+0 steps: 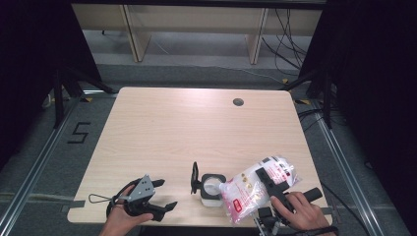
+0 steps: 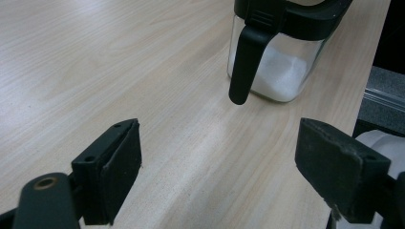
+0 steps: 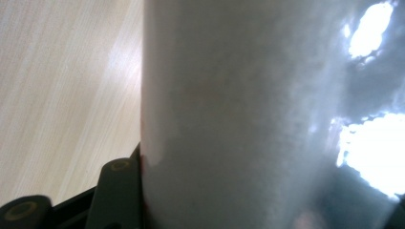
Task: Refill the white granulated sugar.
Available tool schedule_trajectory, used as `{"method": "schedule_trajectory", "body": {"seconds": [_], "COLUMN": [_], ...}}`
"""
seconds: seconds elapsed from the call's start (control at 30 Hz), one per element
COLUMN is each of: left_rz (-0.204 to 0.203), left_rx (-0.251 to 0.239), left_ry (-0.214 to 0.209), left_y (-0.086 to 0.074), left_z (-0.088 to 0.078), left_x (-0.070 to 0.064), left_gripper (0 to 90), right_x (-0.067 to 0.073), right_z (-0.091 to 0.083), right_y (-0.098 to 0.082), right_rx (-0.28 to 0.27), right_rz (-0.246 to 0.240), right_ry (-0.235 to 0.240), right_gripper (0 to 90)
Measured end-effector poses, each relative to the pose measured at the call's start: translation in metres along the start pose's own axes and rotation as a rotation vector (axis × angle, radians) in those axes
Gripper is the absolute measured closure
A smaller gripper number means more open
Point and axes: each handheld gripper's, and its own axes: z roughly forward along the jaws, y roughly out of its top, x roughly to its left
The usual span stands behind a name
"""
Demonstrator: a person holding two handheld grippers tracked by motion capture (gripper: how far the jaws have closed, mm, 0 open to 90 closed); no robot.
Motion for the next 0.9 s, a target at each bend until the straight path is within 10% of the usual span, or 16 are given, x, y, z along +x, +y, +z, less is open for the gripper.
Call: {"method": "schedule_trajectory", "body": {"seconds": [0.9], "left_rz": [0.004], "left_rx": [0.012], "left_ry": [-0.001], "left_y": [0.0000], "left_z": [-0.0001], "left_x": [0.0003], "left_gripper": [15.9], "right_x": [-0.0018], "right_z": [-0.0012], "right_y": [-0.0013], "right_rx": [0.004], "right_rz": [-0.017], "right_ry": [-0.013], "right_gripper": [46.4]}}
